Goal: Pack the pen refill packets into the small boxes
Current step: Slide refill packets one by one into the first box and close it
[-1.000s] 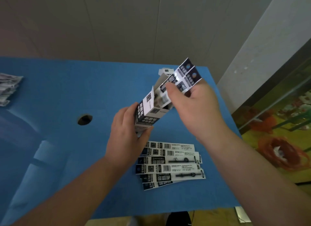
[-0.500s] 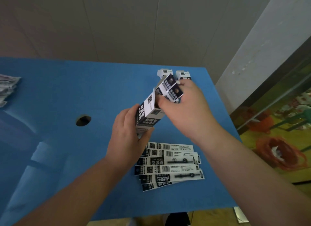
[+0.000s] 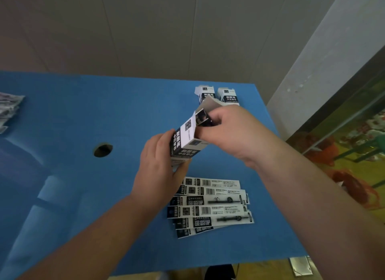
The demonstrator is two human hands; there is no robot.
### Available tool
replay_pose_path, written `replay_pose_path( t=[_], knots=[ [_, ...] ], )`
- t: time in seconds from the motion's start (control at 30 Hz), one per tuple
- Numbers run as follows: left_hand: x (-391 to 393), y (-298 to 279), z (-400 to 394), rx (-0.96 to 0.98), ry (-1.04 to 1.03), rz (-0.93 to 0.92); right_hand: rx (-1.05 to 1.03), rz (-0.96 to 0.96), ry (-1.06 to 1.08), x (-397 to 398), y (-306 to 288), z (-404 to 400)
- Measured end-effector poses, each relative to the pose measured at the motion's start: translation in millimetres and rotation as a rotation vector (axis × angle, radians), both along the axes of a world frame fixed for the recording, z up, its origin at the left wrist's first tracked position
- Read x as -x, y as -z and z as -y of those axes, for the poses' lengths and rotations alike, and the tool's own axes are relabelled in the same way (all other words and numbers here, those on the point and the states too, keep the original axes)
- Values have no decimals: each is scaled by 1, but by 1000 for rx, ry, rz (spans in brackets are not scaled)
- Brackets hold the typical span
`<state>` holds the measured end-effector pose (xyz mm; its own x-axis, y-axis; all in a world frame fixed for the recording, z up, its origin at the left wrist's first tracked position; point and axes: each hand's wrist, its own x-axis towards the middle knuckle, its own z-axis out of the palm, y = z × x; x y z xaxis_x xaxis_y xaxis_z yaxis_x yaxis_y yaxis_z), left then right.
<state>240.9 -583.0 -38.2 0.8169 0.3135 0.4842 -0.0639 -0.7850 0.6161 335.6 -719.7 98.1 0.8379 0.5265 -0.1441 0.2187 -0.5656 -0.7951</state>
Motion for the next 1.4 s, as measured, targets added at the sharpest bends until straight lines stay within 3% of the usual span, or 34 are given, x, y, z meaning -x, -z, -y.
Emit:
replay_pose_path(
  t=[0.2,0.47,0.57,0.7,0.8,0.9,0.97,1.4],
  knots=[
    [-2,0,-5,23,-15,3,-42,30,1,-5,-12,4],
    [-8,2,-2,13,33,-29,89,-31,-99,-8,-4,-4],
    [-9,0,-4,90,23,-40,-102,-73,-67,-10,-1,5],
    [-9,-4,-7,200,-15,-75,-368,-64,147,-13,23,19],
    [-8,-4,-7,278,-18,-104,-97,21,158,-17,59,32],
    [-9,-3,-6,302,8,-103,412,71,-174,-15,89,42],
    [-10,-2,-4,316,15,-110,588,127,-347,-10,102,42],
    [-5,1,-7,336,8,-120,653,275,-448,0,113,43]
  ],
)
